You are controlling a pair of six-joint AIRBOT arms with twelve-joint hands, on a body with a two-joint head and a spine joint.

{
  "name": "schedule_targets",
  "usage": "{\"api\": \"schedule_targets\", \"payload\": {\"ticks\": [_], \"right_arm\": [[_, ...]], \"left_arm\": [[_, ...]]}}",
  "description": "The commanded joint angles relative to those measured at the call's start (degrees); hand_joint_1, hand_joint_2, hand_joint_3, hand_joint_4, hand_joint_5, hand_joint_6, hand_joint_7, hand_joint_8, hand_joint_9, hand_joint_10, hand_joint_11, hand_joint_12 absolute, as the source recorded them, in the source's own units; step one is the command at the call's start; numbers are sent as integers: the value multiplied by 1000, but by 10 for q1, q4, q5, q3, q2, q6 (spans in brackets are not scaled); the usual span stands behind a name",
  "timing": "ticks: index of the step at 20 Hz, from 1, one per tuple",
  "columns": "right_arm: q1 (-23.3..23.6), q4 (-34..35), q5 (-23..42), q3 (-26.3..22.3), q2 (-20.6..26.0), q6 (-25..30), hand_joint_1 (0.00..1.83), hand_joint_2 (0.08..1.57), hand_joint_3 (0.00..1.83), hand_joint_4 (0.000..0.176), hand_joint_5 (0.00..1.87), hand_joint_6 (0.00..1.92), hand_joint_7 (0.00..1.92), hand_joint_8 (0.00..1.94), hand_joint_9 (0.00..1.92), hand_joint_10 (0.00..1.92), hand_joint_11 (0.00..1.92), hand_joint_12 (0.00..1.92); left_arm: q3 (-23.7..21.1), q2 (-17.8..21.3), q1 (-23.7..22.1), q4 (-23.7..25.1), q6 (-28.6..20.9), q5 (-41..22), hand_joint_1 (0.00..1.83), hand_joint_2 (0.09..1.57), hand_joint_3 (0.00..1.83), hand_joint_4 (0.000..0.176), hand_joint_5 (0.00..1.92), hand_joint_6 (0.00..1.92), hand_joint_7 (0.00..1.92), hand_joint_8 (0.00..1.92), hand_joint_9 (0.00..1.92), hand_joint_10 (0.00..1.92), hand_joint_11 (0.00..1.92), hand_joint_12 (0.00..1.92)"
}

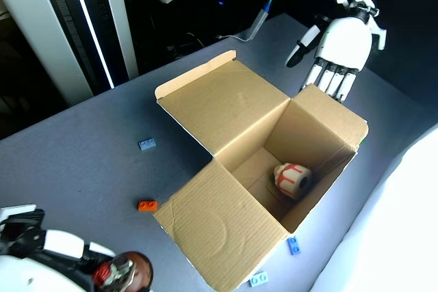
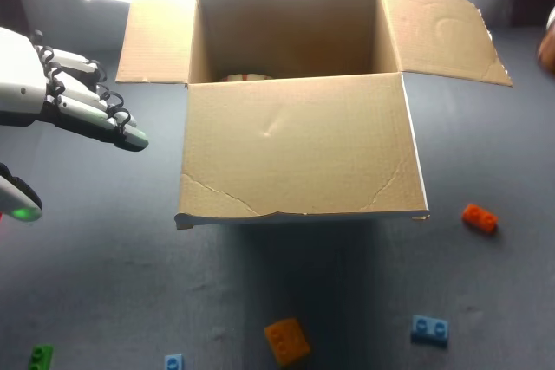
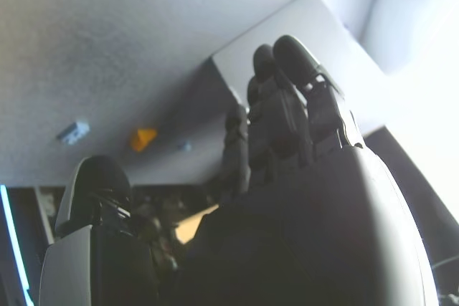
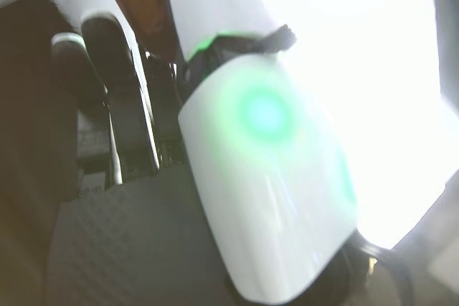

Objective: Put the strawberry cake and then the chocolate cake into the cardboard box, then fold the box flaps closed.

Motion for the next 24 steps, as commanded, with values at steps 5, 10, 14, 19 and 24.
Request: {"api": "schedule_targets", "payload": {"ticks": [5,10,14,19,24], "right_arm": [[86,-64,65,-14,18,2,1337,1189,0,0,888,1099,813,1241,704,1482,384,1644],[126,-147,94,-30,-7,22,1338,1195,0,0,909,1073,792,1254,672,1536,359,1667],[140,-183,91,-37,-41,33,1331,1202,2,0,849,1198,793,1246,678,1513,389,1715],[146,-237,109,-40,-81,23,1340,1182,0,0,900,1087,826,1185,720,1490,410,1688],[141,-296,142,-36,-116,23,1334,1190,0,0,847,1173,822,1201,723,1469,381,1668]], "left_arm": [[2,4,12,-55,0,-4,428,1106,3,94,160,4,262,4,412,12,0,1371],[-6,3,14,-63,0,-4,407,1100,0,91,153,1,254,0,428,16,0,1374],[-3,3,14,-77,4,-4,386,1103,0,84,152,2,247,1,420,10,0,1348],[-5,3,14,-96,35,-8,413,1108,1,91,142,0,249,2,425,10,0,1354],[-9,-2,13,-102,35,1,379,1109,1,89,156,6,253,2,427,8,0,1344]]}}
